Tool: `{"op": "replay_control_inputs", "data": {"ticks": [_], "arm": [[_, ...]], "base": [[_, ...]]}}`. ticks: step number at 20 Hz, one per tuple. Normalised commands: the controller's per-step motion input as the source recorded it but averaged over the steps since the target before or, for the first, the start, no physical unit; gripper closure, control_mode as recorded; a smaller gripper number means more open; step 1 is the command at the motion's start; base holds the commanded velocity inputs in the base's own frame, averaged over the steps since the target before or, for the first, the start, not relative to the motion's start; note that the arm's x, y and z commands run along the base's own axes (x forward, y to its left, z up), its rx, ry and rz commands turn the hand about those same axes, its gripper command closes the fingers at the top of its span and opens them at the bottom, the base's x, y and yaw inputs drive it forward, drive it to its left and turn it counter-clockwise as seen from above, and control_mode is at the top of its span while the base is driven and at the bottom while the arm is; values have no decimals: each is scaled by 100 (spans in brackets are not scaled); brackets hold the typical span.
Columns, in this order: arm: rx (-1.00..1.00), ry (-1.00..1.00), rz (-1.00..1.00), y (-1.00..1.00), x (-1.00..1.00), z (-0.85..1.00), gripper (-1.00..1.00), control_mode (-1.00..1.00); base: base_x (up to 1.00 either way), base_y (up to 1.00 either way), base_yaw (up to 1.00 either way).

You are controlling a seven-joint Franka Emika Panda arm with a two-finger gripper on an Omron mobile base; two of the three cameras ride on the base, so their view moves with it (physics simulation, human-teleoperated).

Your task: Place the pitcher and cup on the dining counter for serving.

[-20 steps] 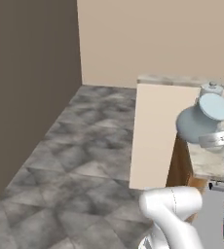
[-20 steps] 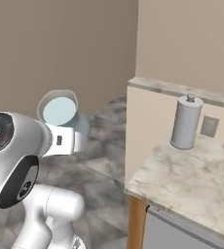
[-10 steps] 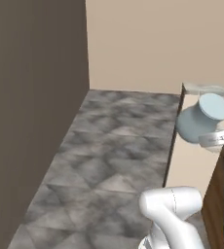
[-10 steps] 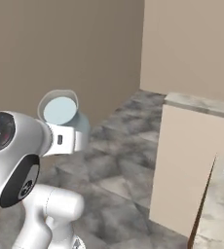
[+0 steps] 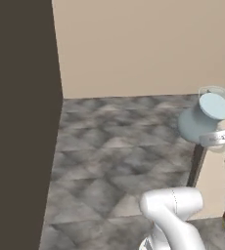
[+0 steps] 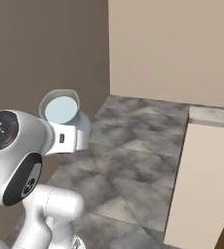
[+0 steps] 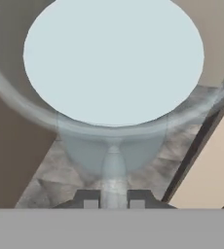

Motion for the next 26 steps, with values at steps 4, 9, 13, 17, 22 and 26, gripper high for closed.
{"op": "replay_control_inputs", "data": {"ticks": [4, 9, 13, 17, 22, 26], "arm": [[0, 0, 0, 0, 0, 0, 100, 100], [0, 0, 0, 0, 0, 0, 100, 100], [0, 0, 0, 0, 0, 0, 100, 100], [0, 0, 0, 0, 0, 0, 100, 100], [0, 0, 0, 0, 0, 0, 100, 100], [0, 0, 0, 0, 0, 0, 100, 100]], "base": [[100, 98, -52], [100, 79, -46], [100, 36, -41], [100, 0, -43], [100, 0, -46], [91, 0, -55]]}}
